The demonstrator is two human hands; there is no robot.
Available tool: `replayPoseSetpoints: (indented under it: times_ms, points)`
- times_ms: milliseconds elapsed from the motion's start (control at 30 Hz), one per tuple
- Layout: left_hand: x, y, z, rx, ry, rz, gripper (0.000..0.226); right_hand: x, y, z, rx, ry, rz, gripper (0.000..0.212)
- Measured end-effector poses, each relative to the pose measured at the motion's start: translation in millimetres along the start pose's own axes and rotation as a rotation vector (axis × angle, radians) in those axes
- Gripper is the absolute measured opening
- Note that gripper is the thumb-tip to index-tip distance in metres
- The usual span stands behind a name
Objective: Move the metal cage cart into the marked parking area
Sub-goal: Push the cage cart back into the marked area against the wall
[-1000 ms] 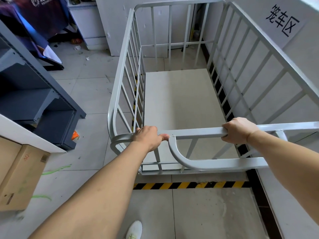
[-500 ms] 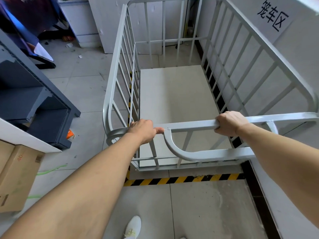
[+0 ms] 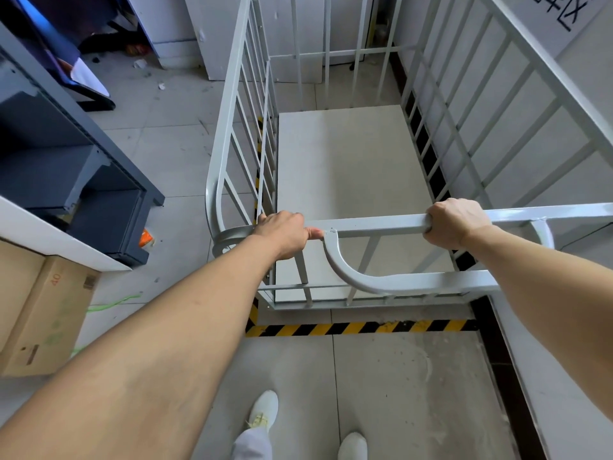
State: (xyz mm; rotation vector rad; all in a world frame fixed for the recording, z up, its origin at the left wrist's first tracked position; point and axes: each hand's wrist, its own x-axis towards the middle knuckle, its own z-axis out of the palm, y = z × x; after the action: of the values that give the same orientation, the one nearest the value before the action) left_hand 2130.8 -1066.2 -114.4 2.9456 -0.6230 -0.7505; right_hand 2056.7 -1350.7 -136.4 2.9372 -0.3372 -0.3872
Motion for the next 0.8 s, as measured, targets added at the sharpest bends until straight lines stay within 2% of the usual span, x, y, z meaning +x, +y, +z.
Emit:
replayPoseSetpoints:
  times_ms: [267, 500, 633, 800]
  points:
    - [3.7, -6.3, -7.5, -0.047, -0.012, -0.042, 0.063, 5.4, -9.2, -2.1, 0.004, 0.007, -0.009, 0.021]
    - [3.0, -5.8, -4.7, -0.064, -0.010, -0.037, 0.064, -2.6, -17.1, -8.7, -0.006, -0.032, 0.075, 0.022]
    - [2.3, -3.9, -8.8, -0.048, -0.046, -0.037, 0.065, -7.8, -26.3, -17.0, -0.011, -0.124, 0.138, 0.005]
    - [-6.1, -13.1, -21.3, -0.063, 0.054, 0.092, 0.054, -13.6, -60.7, -36.4, 0.116, -0.144, 0.220, 0.030]
